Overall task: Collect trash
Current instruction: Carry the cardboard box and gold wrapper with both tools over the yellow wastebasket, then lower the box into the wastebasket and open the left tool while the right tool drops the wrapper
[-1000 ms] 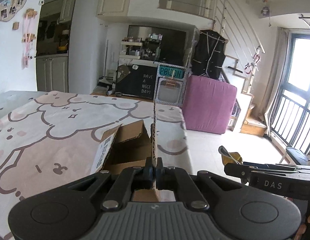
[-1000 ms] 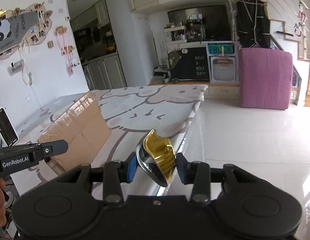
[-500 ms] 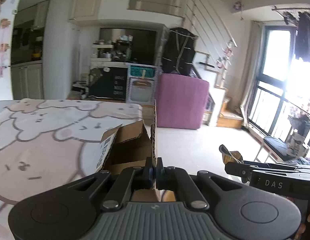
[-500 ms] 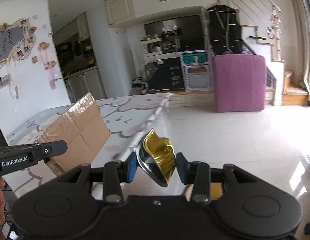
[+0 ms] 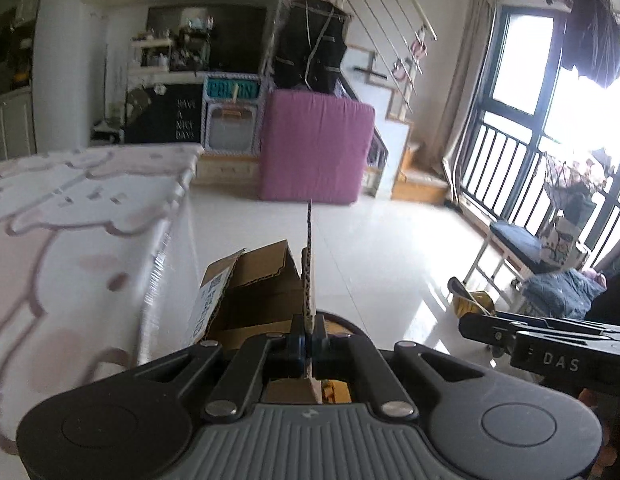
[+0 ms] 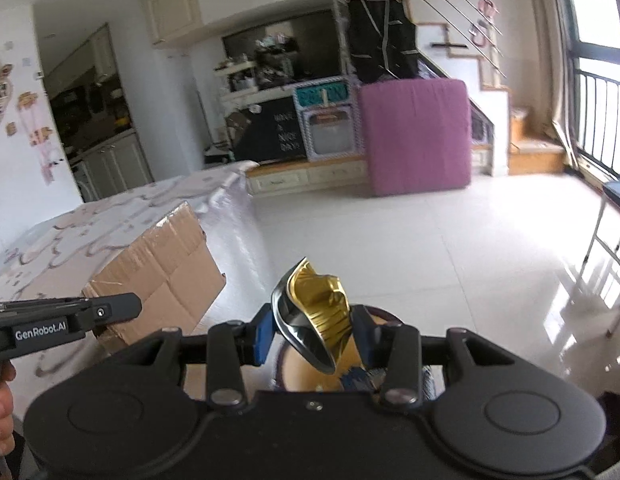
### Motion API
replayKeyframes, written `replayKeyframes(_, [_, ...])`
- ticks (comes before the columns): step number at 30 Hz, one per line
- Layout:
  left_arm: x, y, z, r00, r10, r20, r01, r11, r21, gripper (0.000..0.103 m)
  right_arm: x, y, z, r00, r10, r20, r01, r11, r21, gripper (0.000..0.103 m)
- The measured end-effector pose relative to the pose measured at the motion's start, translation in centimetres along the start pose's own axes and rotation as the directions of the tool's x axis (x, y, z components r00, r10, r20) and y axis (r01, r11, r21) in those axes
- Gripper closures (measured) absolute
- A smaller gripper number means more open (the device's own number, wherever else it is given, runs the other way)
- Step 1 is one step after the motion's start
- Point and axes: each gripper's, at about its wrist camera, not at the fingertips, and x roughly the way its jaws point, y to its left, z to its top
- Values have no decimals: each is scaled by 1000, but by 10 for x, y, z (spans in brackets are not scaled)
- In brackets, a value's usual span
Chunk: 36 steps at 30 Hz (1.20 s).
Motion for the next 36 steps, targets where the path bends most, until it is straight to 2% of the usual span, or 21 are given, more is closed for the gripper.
replayKeyframes(10, [86, -8, -16, 990, -39, -136, 36, 999, -26, 101, 40, -61, -29, 993, -61, -99, 69, 994, 86, 61])
replayKeyframes(16, [159, -5, -10, 970, -140, -198, 121, 987, -107, 101, 72, -86, -37, 987, -66, -144, 82, 991, 106, 61])
replayKeyframes(21, [224, -4, -14, 952, -180, -247, 136, 974, -183, 101, 93, -99, -44, 983, -60, -175, 82, 989, 121, 61])
replayKeyframes(23, [249, -1, -21, 936, -222, -275, 158, 958, -238, 101, 102, -104, -45, 981, -56, -186, 80, 989, 127, 61])
replayKeyframes(25, [269, 5, -29, 915, -279, -291, 180, 929, -325, 101, 112, -108, -45, 979, -52, -195, 80, 987, 136, 61])
replayKeyframes(27, [287, 8, -38, 903, -311, -295, 188, 906, -380, 101, 121, -112, -47, 978, -49, -202, 80, 985, 151, 61])
replayKeyframes(29, [303, 14, -47, 897, -325, -299, 184, 890, -417, 101, 129, -116, -48, 977, -46, -209, 81, 983, 163, 61])
replayKeyframes(31, [317, 22, -56, 891, -316, -325, 154, 885, -439, 101, 136, -119, -50, 975, -42, -219, 80, 983, 167, 61])
replayKeyframes(36, [349, 47, -78, 879, -217, -424, 31, 915, -403, 101, 159, -122, -53, 968, -29, -249, 69, 986, 154, 61])
